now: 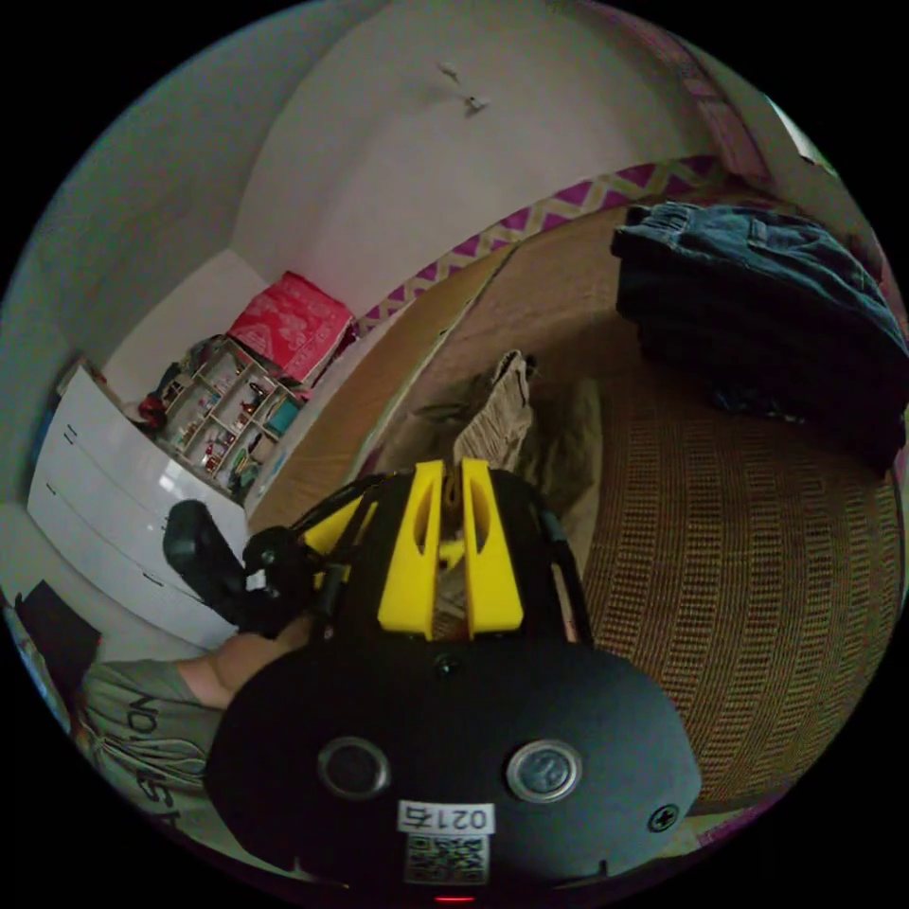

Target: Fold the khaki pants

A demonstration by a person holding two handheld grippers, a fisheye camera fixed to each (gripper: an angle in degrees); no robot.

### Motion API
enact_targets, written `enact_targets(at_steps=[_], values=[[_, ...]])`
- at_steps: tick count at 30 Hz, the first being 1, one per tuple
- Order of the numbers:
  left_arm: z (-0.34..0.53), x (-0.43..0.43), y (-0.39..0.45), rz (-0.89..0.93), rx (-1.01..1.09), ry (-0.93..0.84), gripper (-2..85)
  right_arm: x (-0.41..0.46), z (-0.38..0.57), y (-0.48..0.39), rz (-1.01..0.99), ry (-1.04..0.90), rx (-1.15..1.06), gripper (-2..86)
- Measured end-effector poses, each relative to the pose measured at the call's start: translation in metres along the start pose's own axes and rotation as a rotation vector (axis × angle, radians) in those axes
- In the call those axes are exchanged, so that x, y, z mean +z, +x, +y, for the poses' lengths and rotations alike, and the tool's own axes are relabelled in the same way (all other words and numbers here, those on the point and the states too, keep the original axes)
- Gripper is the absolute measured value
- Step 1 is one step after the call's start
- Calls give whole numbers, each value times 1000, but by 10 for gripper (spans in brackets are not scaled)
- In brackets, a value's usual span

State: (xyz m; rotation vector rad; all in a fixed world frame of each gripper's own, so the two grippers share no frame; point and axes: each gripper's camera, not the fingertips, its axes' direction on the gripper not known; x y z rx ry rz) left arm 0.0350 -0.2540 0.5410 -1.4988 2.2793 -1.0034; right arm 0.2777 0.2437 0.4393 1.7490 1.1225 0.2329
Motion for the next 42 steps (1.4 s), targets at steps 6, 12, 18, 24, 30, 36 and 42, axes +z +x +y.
enact_targets(at_steps=[6, 12, 18, 24, 30, 36, 42], values=[[62, -62, -98, 89, -250, 145, 37, -26, 17, -20, -76, 91, -45, 77], [216, -203, -304, 137, -629, 410, 25, -8, 45, -48, -8, -8, -164, 80], [407, -235, -455, -15, -962, 308, 26, 67, 72, -128, -1, -157, -398, 77], [533, -192, -516, 55, -1107, 217, 27, 150, 102, -234, 145, -241, -724, 85], [597, -199, -553, 170, -1152, 312, 25, 173, 132, -290, 138, -342, -896, 102], [631, -207, -578, 147, -1145, 300, 22, 184, 141, -300, 259, -362, -912, 50], [661, -210, -601, 144, -1158, 291, 22, 130, 100, -275, -18, -264, -631, 9]])
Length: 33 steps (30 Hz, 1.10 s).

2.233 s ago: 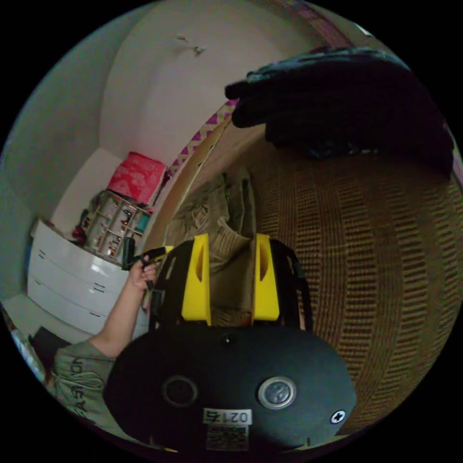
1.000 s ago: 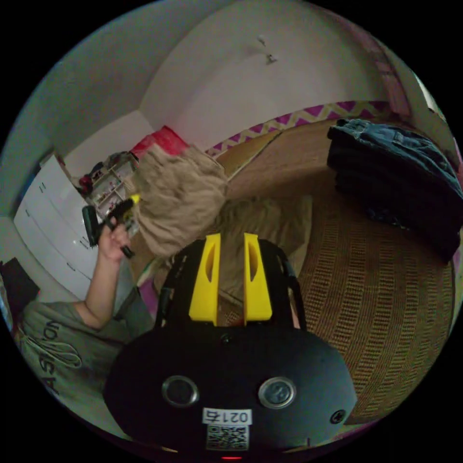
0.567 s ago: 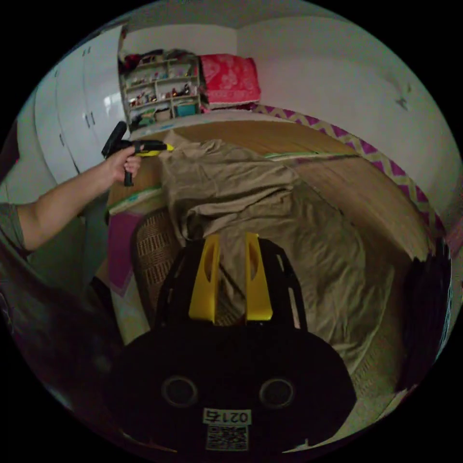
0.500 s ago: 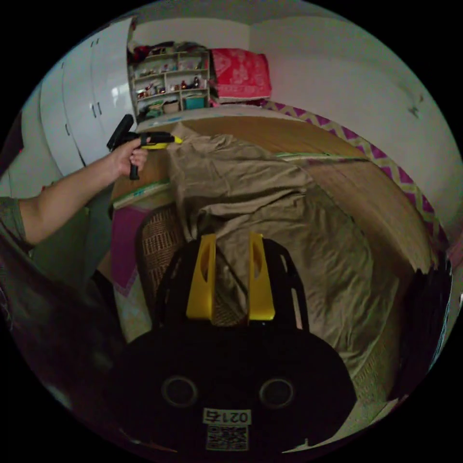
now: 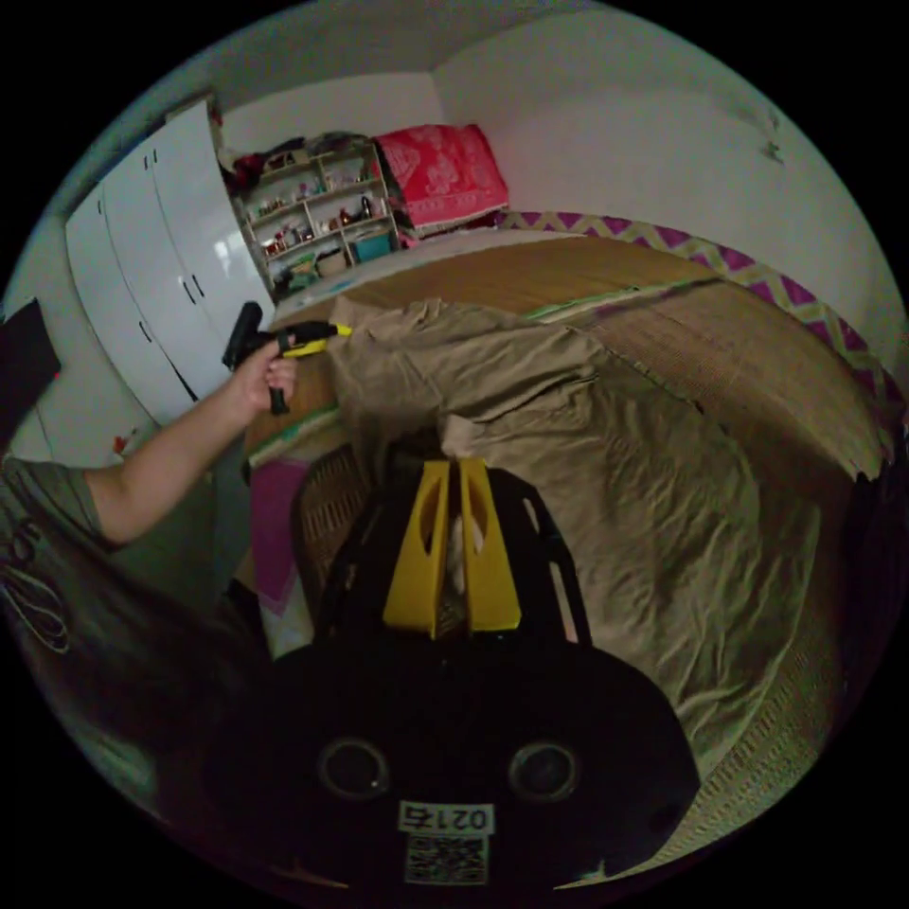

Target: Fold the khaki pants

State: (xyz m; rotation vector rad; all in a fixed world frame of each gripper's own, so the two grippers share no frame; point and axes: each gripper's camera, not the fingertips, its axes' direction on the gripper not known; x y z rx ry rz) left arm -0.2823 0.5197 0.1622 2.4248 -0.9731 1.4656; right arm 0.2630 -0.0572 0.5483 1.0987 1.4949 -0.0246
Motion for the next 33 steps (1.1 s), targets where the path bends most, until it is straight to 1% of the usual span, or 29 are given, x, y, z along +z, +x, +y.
enact_targets(at_steps=[2, 6, 10, 13, 17, 20, 22, 23, 24, 25, 26, 28, 29, 31, 32, 33], values=[[-3, -2, -7, -12, 6, -2, 23, -12, 0, -1, 7, -18, -41, 7], [-10, -7, -22, -30, 14, -4, 21, -29, 4, -24, 133, -97, -230, 13], [-15, -10, -37, -35, 14, -5, 22, -34, 13, -38, 229, -171, -358, 52], [-19, -10, -45, -41, 14, -8, 23, -34, 18, -39, 263, -225, -403, 56], [-24, -9, -53, -51, 14, -11, 22, -46, 22, -23, 300, -207, -373, 12], [-28, -7, -58, -54, 10, -14, 21, -100, 19, 19, 165, -59, -191, 1], [-31, -5, -63, -47, 4, -14, 20, -171, 28, 74, 27, 132, 34, -1], [-31, -5, -65, -44, 0, -12, 20, -192, 33, 89, 1, 188, 82, -1], [-33, -4, -67, -34, -3, -9, 20, -236, 49, 118, -22, 297, 174, 0], [-34, -2, -68, -28, 3, -9, 21, -281, 68, 147, -13, 391, 257, -1], [-36, -2, -68, -28, 9, -9, 21, -303, 80, 160, 1, 432, 296, -1], [-44, 0, -62, -39, 53, -13, 20, -386, 131, 208, 112, 545, 428, -1], [-47, 0, -60, -43, 58, -18, 20, -404, 145, 220, 147, 558, 463, -1], [-61, 2, -54, -69, 64, -25, 18, -468, 207, 268, 252, 604, 630, -2], [-65, 2, -52, -88, 62, -23, 17, -480, 225, 280, 264, 617, 682, -2], [-75, 2, -52, -116, 53, -27, 16, -501, 261, 303, 268, 642, 795, -2]])
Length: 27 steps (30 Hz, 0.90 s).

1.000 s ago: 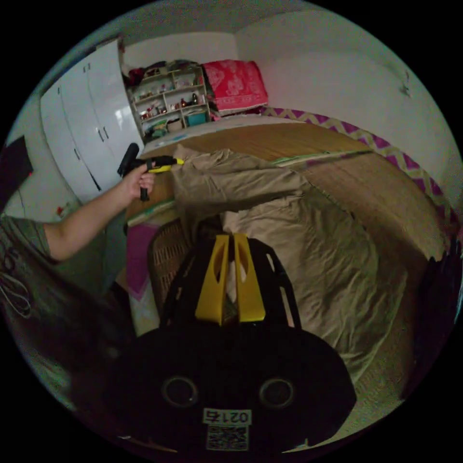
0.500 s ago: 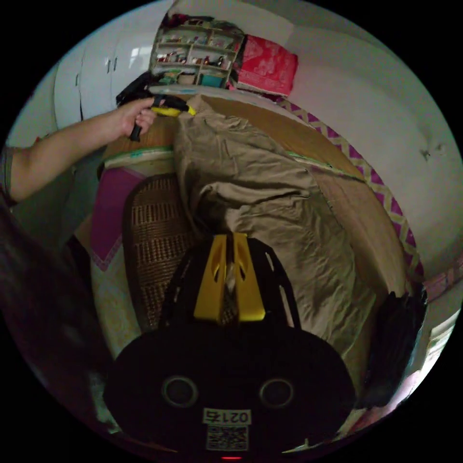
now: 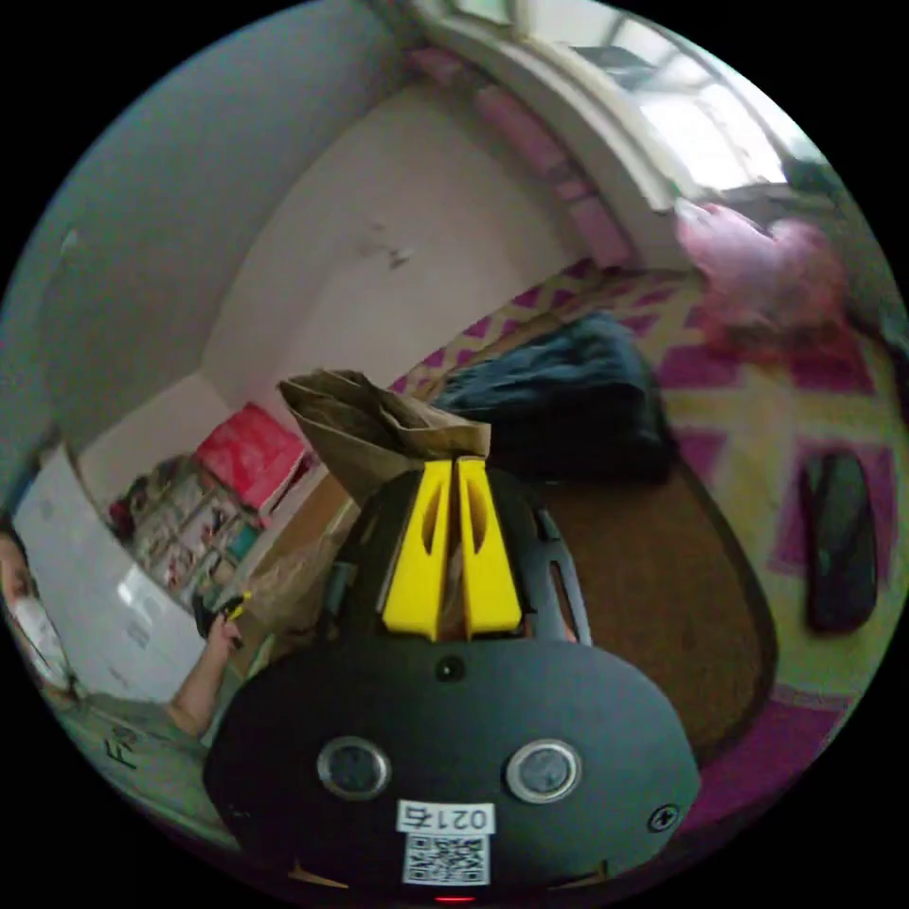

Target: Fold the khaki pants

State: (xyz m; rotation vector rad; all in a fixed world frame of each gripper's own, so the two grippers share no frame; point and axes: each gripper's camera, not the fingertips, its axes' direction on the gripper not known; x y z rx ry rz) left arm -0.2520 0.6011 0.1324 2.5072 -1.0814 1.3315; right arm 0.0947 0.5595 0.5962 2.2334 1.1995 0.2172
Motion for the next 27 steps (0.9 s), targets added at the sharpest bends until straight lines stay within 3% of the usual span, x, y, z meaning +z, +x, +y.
enact_targets(at_steps=[6, 8, 10, 15, 18, 21, 24, 27], values=[[-36, 23, -40, -30, -128, -127, 26, 4, 39, 150, -131, -266, 476, 6], [-35, 30, -48, 23, -139, -151, 36, -6, 32, 144, -121, -243, 396, 19], [-31, 16, -45, 71, -127, -62, 45, -24, 18, 135, -55, -230, 329, 61], [-19, -11, 14, -40, 94, 118, 12, -40, -29, 100, 84, -220, 44, 91], [-20, 21, 72, -75, 275, 29, 24, 3, -59, 72, 225, -334, -185, 92], [-19, 59, 116, -45, 357, -20, 34, 55, -82, 76, 390, -481, -268, 95], [-14, 96, 146, 3, 376, -89, 38, 85, -95, 100, 360, -612, -197, 92], [-5, 135, 165, -30, 412, -192, 38, 85, -100, 109, 373, -595, -146, 34]])
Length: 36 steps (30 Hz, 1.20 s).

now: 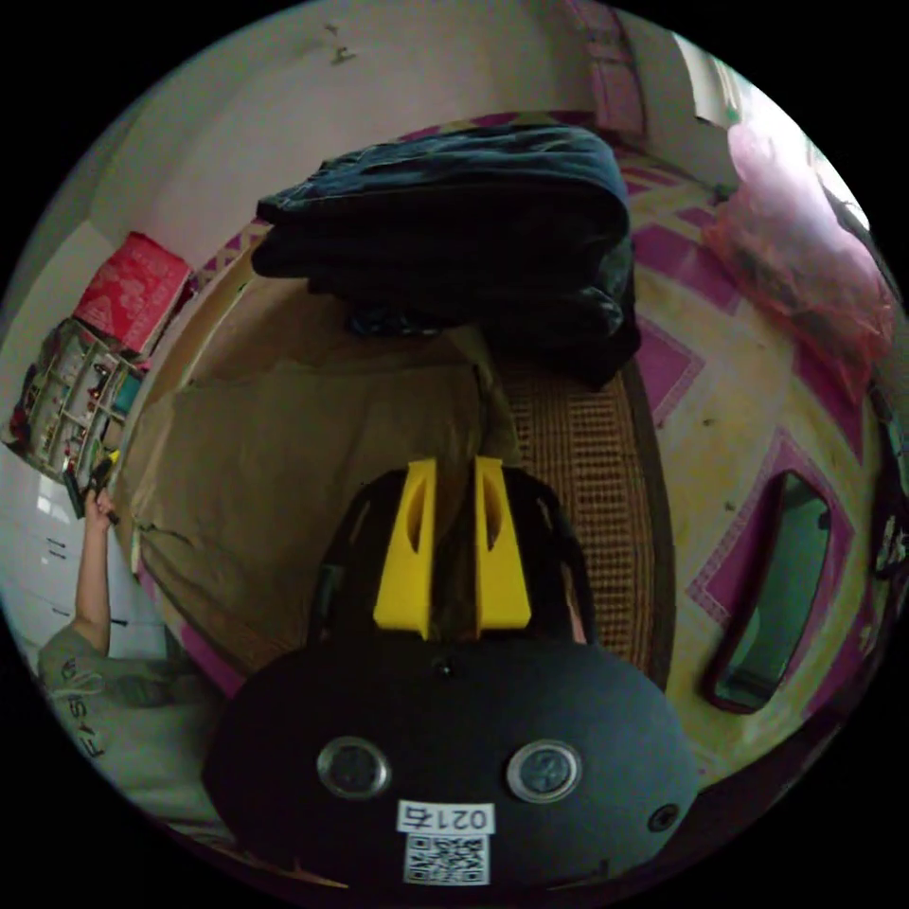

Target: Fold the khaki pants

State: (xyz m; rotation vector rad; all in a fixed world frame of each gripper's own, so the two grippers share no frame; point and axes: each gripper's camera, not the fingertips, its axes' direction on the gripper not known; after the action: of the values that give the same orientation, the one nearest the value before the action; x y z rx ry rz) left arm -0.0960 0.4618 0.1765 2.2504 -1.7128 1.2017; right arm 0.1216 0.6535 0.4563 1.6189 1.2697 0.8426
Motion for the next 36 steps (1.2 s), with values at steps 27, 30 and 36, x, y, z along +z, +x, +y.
enact_targets(at_steps=[27, 30, 36], values=[[-23, 88, 54, -38, -96, -103, -10, -47, 29, -36, 137, -63, -137, 77], [-26, 91, 66, -53, -89, -105, -10, -51, 41, -36, 109, 2, -92, 13], [-31, 97, 88, -73, -91, -114, -10, -83, 53, -41, 74, 108, -46, -8]])
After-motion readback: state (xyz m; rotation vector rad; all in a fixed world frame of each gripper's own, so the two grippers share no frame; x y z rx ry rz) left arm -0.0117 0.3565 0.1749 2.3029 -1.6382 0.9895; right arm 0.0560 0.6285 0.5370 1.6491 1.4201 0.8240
